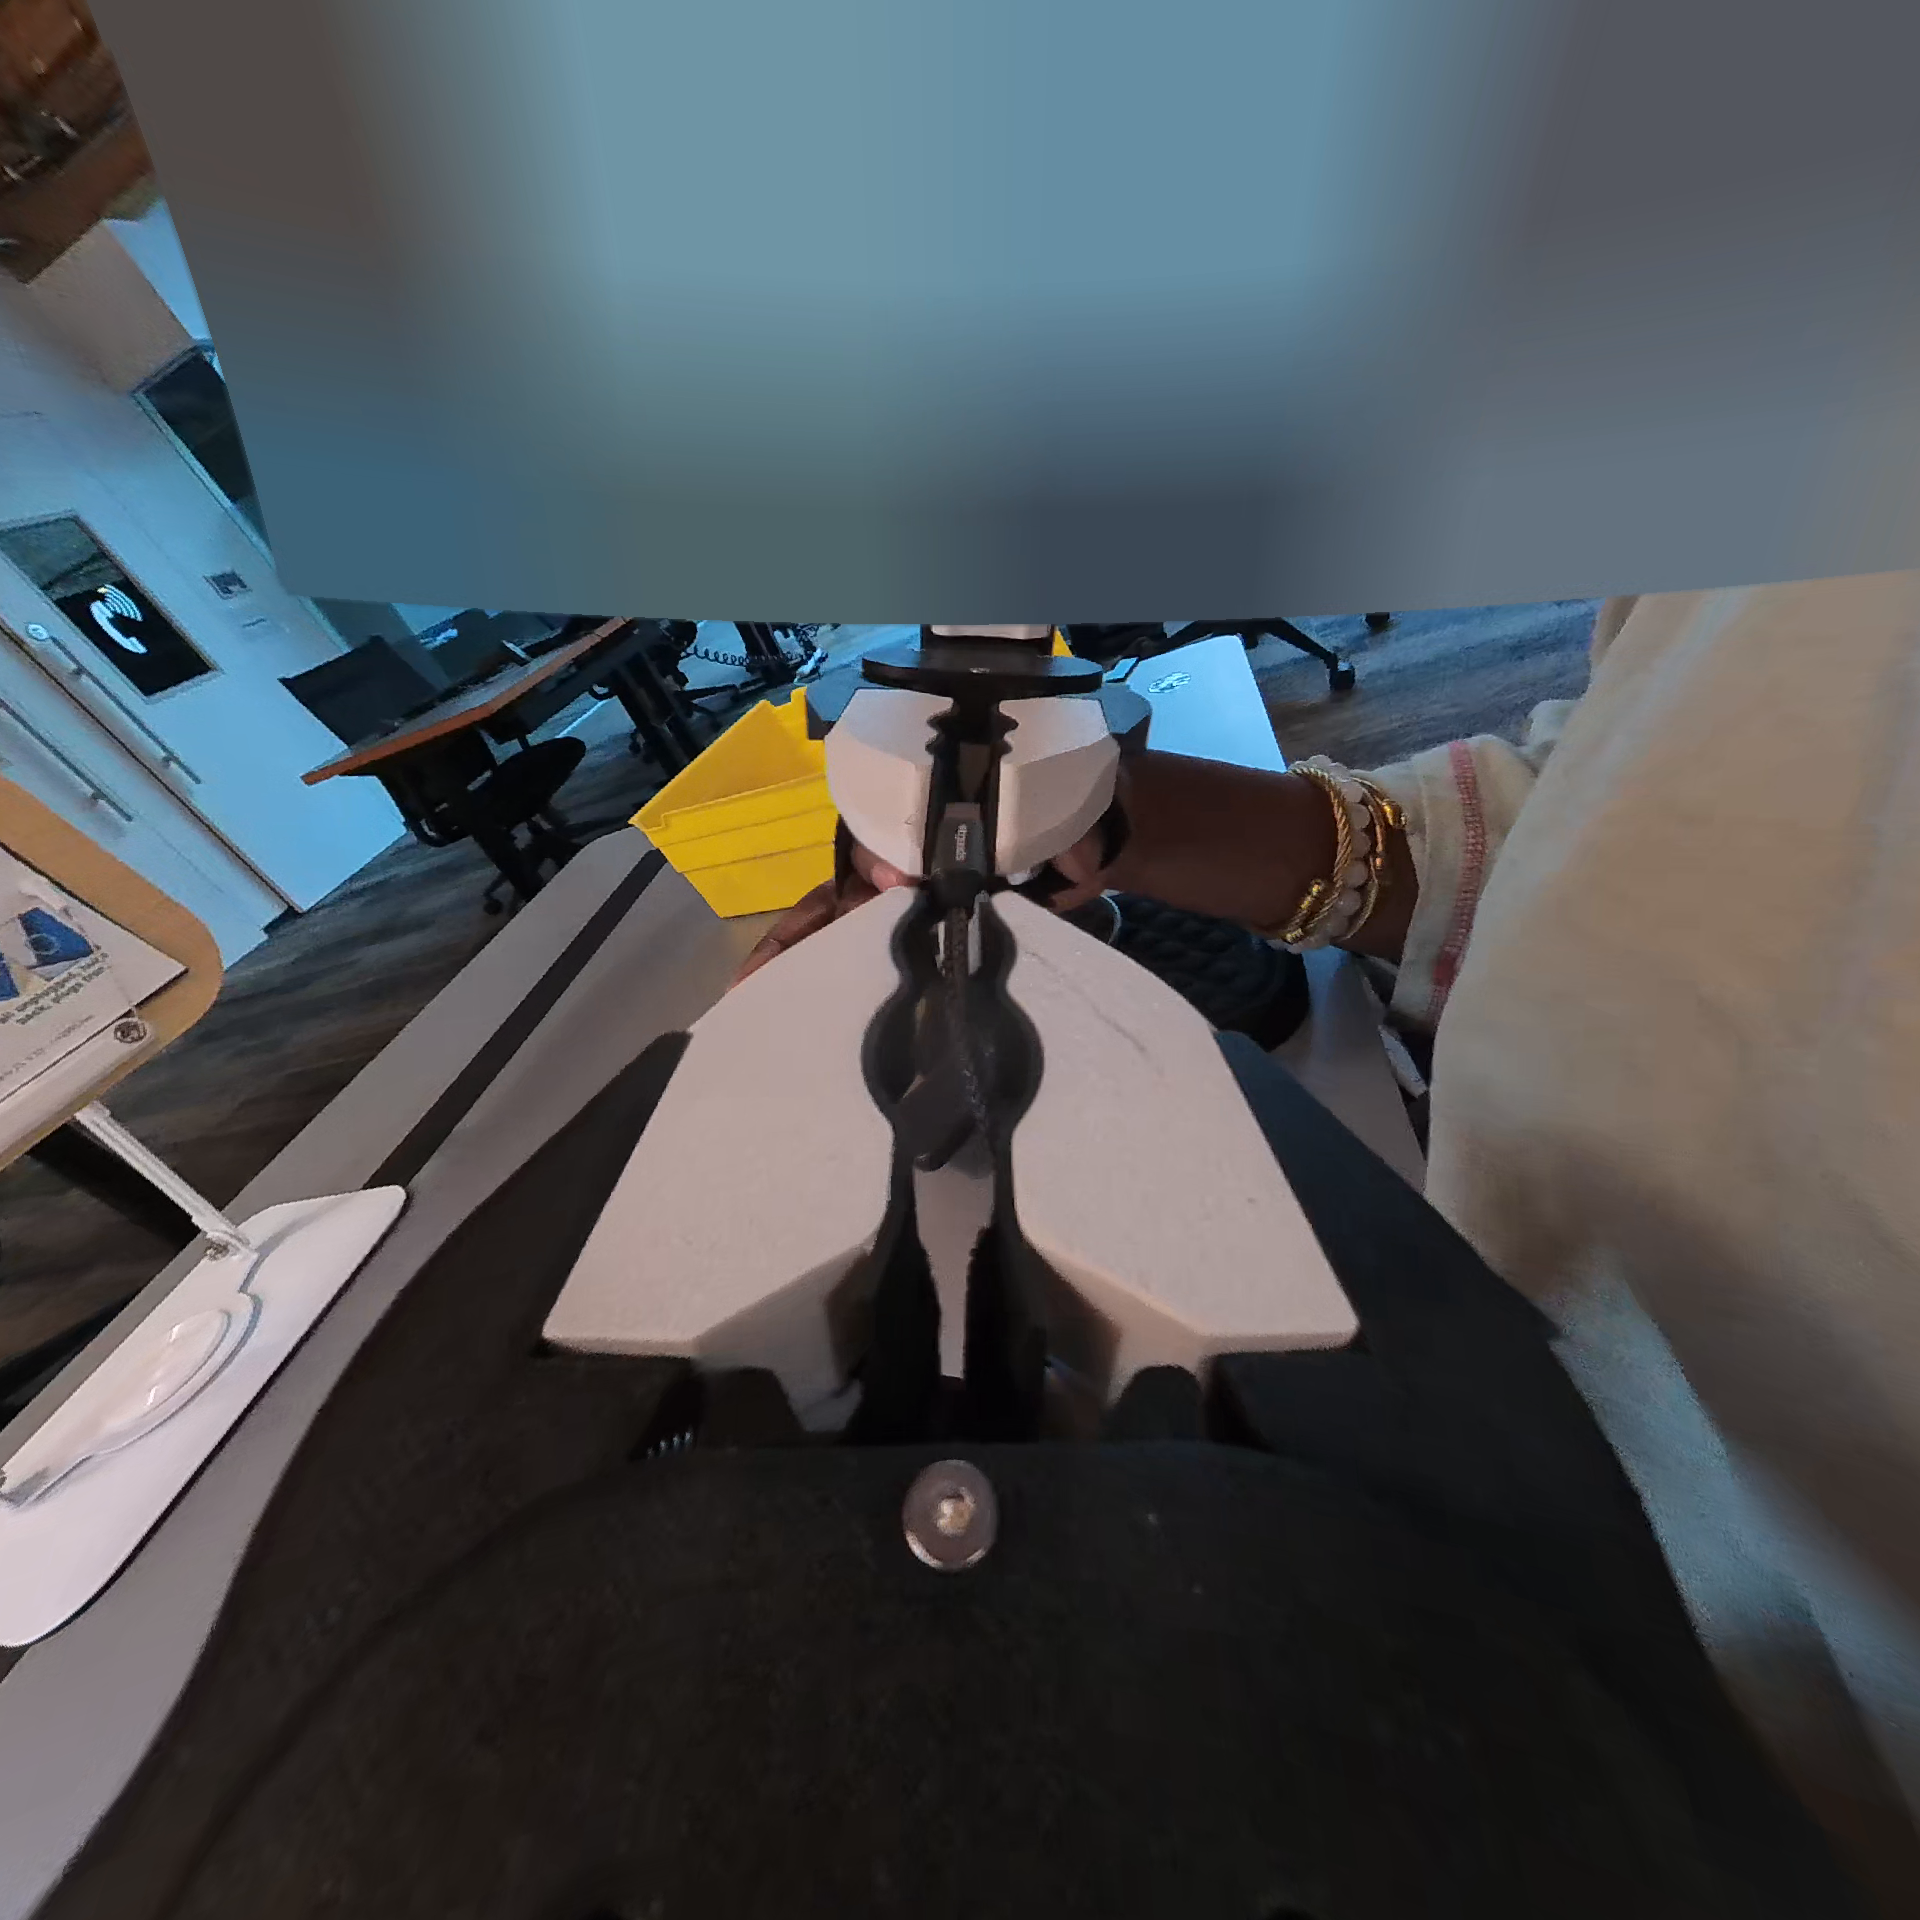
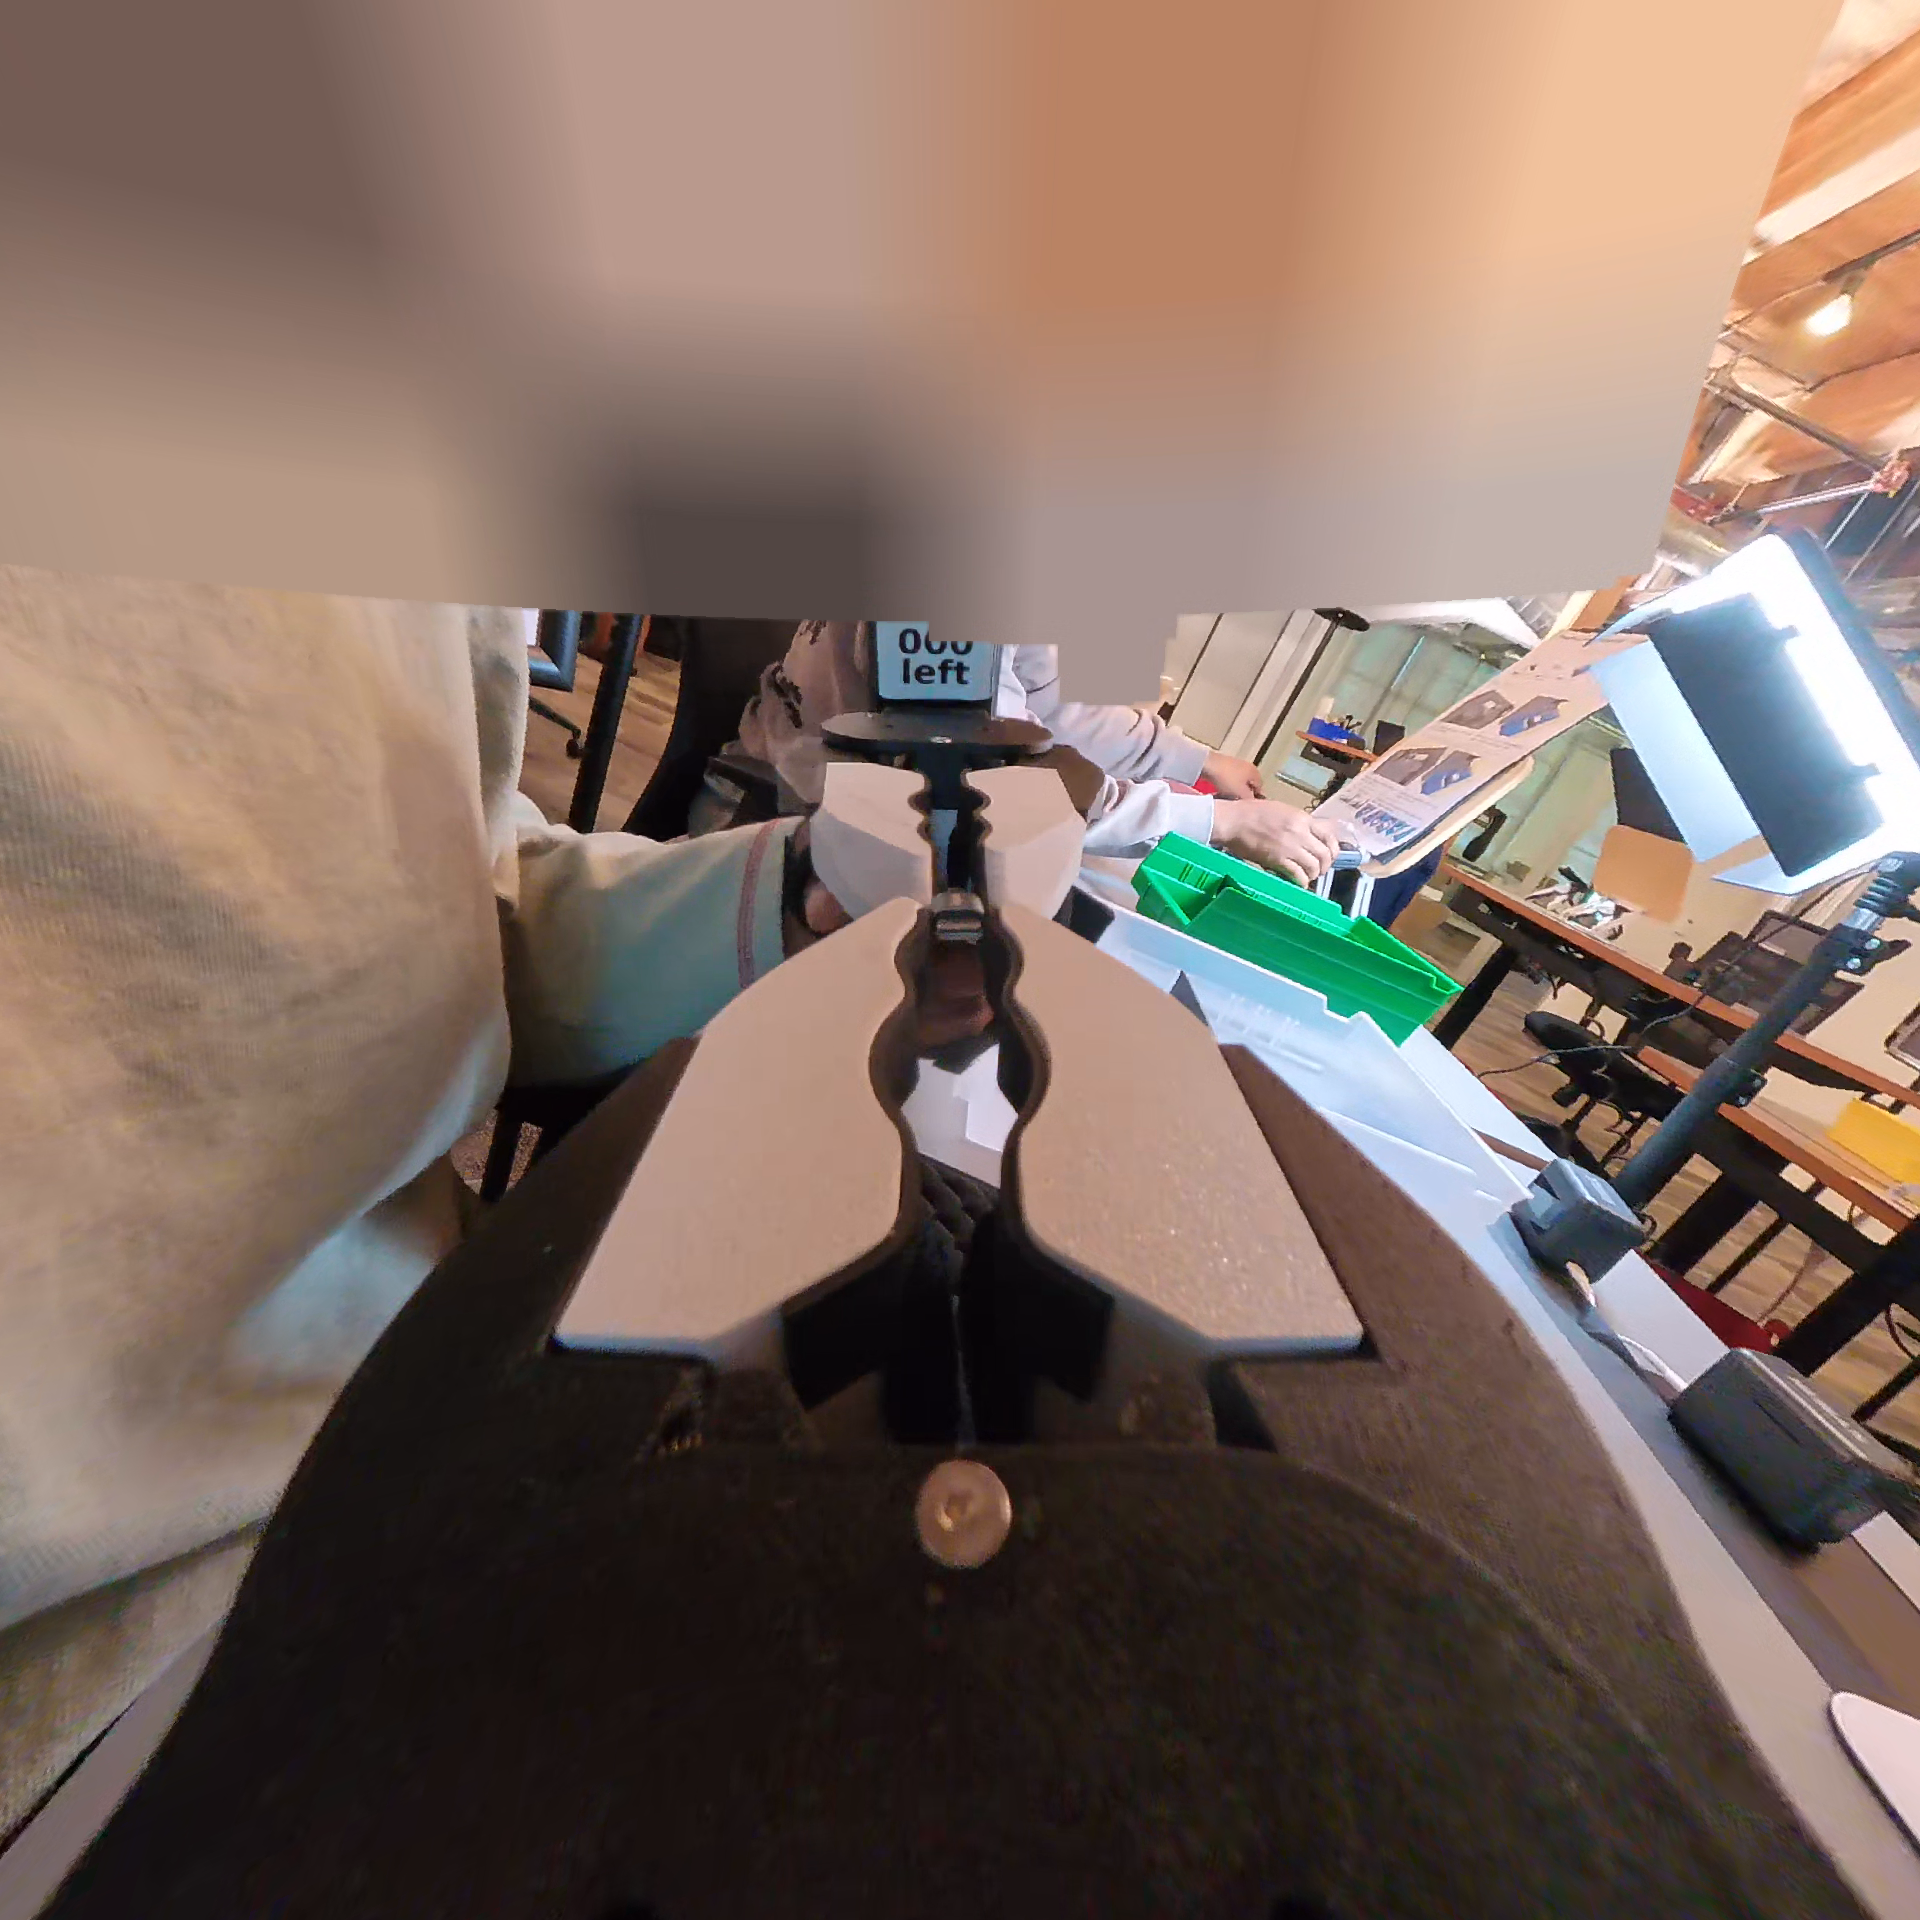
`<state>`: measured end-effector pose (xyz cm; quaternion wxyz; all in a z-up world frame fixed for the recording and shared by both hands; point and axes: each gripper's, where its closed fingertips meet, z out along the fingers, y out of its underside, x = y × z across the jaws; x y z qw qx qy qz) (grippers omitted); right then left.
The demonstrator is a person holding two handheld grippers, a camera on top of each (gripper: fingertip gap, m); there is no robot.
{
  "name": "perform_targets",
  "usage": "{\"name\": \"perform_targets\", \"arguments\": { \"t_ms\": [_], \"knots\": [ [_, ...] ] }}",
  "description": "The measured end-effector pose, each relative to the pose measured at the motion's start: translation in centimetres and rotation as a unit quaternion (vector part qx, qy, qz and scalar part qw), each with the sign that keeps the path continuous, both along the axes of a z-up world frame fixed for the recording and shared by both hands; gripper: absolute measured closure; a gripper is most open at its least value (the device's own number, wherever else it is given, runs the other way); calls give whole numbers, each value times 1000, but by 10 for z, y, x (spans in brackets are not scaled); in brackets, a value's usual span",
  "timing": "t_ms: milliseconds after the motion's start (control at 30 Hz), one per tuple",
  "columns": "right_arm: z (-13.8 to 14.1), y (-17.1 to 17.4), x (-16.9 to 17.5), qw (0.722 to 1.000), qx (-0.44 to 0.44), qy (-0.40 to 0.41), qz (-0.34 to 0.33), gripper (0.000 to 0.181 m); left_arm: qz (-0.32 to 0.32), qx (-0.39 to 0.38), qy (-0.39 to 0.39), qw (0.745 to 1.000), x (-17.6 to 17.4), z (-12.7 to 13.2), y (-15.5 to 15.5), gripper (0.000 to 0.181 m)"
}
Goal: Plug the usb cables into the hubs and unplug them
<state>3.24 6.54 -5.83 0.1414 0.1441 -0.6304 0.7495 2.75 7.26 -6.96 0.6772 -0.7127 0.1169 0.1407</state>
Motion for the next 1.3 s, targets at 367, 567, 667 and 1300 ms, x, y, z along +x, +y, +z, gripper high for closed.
{"name": "perform_targets", "arguments": {
  "t_ms": [367,567,667,1300],
  "knots": [
    [-13,10,-9,999,25,-26,-36,171,15,-31,-18,999,-8,-11,6,176],
    [-43,95,-35,950,168,-61,-257,134,91,-132,-20,987,-32,-38,4,176],
    [-93,147,-33,884,308,-122,-330,111,107,-151,-37,982,-38,-51,9,176],
    [-137,159,-25,864,457,34,-210,108,166,-146,-73,972,-56,-82,16,176]
  ]
}}
